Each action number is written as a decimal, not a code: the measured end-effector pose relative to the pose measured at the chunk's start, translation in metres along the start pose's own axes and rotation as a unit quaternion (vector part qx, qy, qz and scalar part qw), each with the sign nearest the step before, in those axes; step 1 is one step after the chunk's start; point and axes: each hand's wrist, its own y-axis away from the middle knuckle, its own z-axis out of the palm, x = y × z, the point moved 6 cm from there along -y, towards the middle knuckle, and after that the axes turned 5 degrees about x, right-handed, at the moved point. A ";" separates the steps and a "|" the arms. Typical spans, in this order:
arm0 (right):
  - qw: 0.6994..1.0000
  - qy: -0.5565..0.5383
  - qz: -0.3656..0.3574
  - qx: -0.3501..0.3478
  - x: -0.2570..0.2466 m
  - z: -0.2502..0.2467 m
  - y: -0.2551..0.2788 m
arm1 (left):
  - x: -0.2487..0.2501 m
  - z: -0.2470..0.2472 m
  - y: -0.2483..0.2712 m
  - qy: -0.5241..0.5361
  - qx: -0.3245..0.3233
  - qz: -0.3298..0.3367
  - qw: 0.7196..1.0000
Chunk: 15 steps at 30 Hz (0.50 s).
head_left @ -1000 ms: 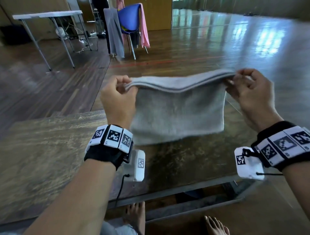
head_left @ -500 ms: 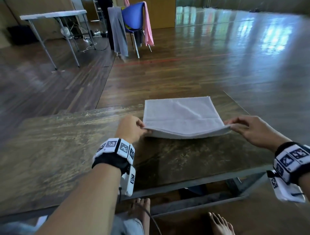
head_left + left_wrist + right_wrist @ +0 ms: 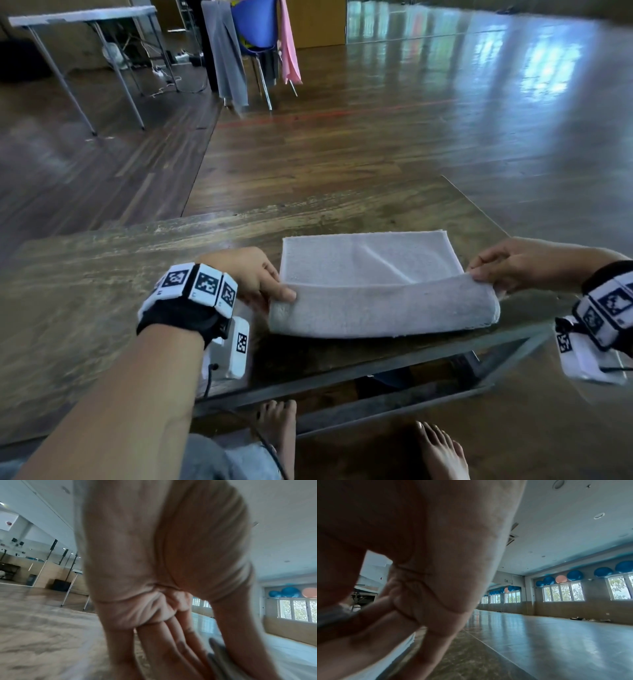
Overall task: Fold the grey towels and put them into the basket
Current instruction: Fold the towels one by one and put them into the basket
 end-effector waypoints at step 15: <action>0.910 0.151 -0.069 0.380 -0.025 -0.024 -0.072 | 0.020 -0.028 -0.052 0.010 0.437 0.089 0.895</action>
